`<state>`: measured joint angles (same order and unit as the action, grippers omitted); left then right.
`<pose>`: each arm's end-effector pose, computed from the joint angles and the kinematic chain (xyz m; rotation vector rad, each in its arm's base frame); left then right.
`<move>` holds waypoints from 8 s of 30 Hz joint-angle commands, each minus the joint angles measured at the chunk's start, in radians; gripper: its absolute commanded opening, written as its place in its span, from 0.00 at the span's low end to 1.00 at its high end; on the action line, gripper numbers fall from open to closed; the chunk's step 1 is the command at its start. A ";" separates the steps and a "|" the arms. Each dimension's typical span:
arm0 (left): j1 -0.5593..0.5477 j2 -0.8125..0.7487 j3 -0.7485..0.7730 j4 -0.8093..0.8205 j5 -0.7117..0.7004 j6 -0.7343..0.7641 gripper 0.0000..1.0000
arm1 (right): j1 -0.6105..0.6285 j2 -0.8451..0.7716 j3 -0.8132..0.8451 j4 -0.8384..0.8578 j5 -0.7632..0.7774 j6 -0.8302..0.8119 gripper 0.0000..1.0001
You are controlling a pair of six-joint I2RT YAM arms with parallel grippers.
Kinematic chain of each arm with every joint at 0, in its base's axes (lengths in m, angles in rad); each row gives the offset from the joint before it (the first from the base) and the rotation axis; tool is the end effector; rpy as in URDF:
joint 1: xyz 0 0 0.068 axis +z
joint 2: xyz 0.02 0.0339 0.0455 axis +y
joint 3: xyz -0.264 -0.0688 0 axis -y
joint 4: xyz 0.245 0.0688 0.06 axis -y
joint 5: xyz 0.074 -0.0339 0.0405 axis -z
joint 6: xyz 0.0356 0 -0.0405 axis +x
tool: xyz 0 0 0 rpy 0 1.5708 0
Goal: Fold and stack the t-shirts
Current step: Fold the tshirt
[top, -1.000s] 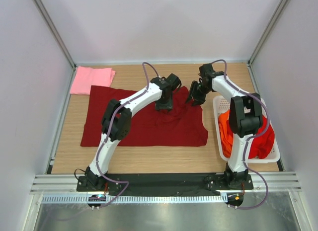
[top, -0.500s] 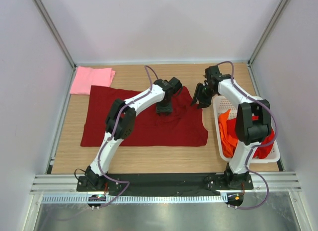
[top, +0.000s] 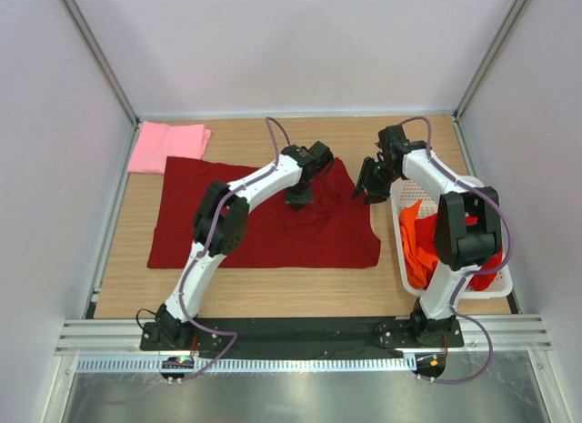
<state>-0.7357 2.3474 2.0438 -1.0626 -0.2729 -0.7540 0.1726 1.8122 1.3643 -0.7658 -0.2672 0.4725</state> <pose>0.3614 -0.3142 0.1798 -0.0652 2.8057 0.0880 0.3607 0.0724 0.2163 0.3563 2.8197 0.5247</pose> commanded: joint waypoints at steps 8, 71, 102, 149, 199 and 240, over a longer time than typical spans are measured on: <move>-0.011 -0.131 -0.080 0.103 0.023 0.152 0.08 | -0.002 -0.070 -0.036 0.017 0.006 -0.023 0.47; -0.013 -0.217 -0.228 0.279 0.051 0.346 0.00 | -0.035 -0.177 -0.154 -0.015 -0.003 -0.072 0.47; -0.013 -0.171 -0.203 0.276 0.069 0.323 0.20 | 0.111 -0.068 -0.246 -0.040 0.131 -0.087 0.45; 0.022 -0.143 -0.140 0.151 -0.095 0.254 0.18 | 0.110 -0.039 -0.288 -0.082 0.335 -0.113 0.37; 0.861 -0.790 -1.248 0.217 0.337 -0.102 0.43 | 0.183 0.042 -0.261 -0.032 0.399 -0.106 0.53; 0.886 -0.544 -0.470 0.375 0.296 0.122 0.72 | 0.038 0.579 0.825 0.011 0.166 -0.117 0.80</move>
<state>0.1463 1.8164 1.5425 -0.7517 -0.0292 -0.6022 0.2092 2.3787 2.1193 -0.7937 -0.0715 0.3931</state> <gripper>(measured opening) 0.722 0.807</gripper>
